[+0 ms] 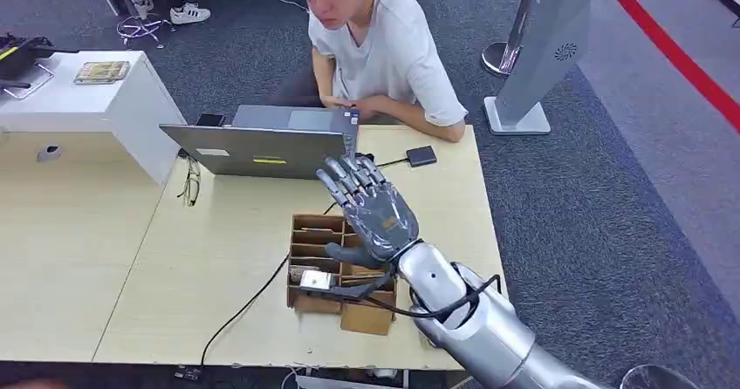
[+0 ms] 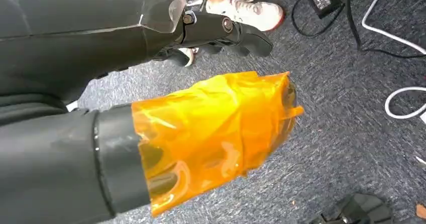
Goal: Pass the card to the sensor for recognition and then transmit it.
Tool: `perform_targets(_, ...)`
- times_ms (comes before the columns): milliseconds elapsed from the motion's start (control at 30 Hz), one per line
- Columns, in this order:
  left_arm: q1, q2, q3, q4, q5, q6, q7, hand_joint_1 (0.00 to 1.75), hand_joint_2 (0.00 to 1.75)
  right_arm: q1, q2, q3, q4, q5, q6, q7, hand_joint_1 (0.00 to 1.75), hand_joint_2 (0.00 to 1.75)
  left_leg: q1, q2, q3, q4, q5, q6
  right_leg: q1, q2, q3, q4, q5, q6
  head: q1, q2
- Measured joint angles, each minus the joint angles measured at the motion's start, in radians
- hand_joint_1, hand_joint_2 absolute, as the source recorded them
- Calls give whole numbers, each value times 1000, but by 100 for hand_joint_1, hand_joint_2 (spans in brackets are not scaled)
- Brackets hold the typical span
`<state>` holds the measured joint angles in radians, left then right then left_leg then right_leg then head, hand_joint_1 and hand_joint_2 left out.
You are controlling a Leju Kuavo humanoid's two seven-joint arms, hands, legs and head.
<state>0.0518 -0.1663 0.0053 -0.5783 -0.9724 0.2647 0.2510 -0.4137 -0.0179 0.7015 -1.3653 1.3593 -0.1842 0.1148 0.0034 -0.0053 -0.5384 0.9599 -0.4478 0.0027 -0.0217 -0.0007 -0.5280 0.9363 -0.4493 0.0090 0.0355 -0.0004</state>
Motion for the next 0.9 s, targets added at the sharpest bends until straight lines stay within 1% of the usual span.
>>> perform_targets(167, 20, -7, 26, -19, -11, 0, -5, 0, 0, 48, 0, -24, -39, -93, -40, -46, 0, 175, 0, 0, 0, 0, 0, 0, 0, 0, 0, 0, 0, 0, 0, 0)
perform_targets(400, 67, -23, 79, -63, -27, 0, -25, 0, 0, 153, -1, -60, -166, -263, -57, -130, 0, 175, 0, 0, 0, 0, -1, 0, 0, 0, -1, 0, -1, 0, 0, 0)
perform_targets(500, 86, -34, 112, -82, -44, -3, -34, 0, 0, 204, -3, -76, -210, -304, -62, -159, 0, 175, 0, 0, -1, 0, -1, 0, 0, 0, -1, 0, -1, 0, 0, 0)
perform_targets(600, 101, -43, 137, -98, -52, -8, -41, 0, 0, 244, -5, -83, -241, -318, -67, -171, 0, 175, 0, 0, -1, 0, -1, 0, 0, 0, -1, 0, -1, 0, 0, 0)
perform_targets(900, 126, -67, 198, -136, -81, -21, -53, 0, 0, 313, -10, -97, -288, -336, -70, -195, 0, 175, 0, 0, 0, 0, 0, 0, 0, 0, 0, 0, -1, 0, 0, 0)
